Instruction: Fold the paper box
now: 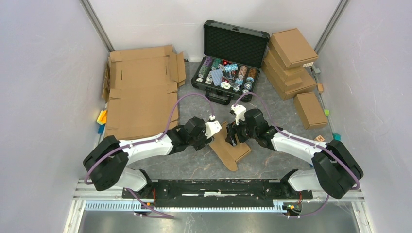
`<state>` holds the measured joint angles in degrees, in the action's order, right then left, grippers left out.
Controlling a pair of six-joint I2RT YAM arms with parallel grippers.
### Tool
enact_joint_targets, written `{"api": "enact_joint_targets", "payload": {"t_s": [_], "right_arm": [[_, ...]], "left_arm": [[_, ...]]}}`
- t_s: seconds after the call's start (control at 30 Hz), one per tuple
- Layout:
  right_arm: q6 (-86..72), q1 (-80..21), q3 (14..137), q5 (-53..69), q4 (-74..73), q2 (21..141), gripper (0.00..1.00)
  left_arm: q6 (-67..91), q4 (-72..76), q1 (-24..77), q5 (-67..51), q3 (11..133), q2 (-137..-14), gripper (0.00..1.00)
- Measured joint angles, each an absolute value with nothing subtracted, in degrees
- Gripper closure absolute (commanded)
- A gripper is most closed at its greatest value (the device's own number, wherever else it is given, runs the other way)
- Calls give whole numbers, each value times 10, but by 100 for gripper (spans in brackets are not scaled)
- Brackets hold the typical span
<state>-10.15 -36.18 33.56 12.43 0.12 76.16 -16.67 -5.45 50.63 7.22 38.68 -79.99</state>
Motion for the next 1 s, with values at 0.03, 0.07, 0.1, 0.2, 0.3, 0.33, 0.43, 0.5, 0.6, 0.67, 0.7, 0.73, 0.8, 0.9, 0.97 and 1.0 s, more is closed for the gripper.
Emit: {"api": "enact_joint_targets", "payload": {"t_s": [0.03, 0.07, 0.1, 0.2, 0.3, 0.33, 0.43, 0.5, 0.6, 0.67, 0.7, 0.73, 0.8, 0.9, 0.97, 1.0], "right_arm": [[-101, -361, 336, 124, 1, 762, 25], [-101, -361, 336, 126, 1, 762, 25], [-101, -361, 336, 126, 1, 762, 25], [-101, -360, 336, 130, 1, 762, 25], [-100, -359, 336, 131, 1, 762, 25], [-100, -359, 336, 131, 1, 762, 25], [-100, -359, 336, 133, 0, 762, 25], [-100, -358, 336, 133, -1, 762, 25], [-100, -358, 336, 134, -1, 762, 25], [-100, -357, 336, 135, -1, 762, 25], [-100, -357, 336, 135, -1, 762, 25], [-100, -357, 336, 135, -1, 762, 25], [-100, -357, 336, 136, -1, 762, 25], [-100, -355, 336, 139, -1, 762, 26], [-100, -355, 336, 140, -1, 762, 26], [-100, -355, 336, 140, -1, 762, 26]], "left_arm": [[-169, -53, 507, 75, 387, -800, 31], [-174, -53, 508, 80, 387, -801, 30], [-178, -52, 510, 87, 387, -802, 27], [-192, -50, 517, 105, 387, -811, 18], [-201, -46, 523, 116, 387, -819, 25], [-204, -43, 525, 119, 387, -819, 29], [-209, -27, 526, 119, 385, -819, 36], [-210, -8, 526, 114, 380, -816, 46], [-207, 14, 521, 94, 371, -805, 65], [-204, 25, 518, 80, 371, -800, 74], [-203, 31, 516, 73, 371, -799, 75], [-201, 34, 515, 68, 371, -798, 77], [-196, 38, 514, 57, 371, -798, 81], [-185, 37, 513, 50, 371, -797, 83], [-176, 34, 512, 48, 372, -797, 83], [-171, 32, 511, 48, 373, -797, 83]]}}
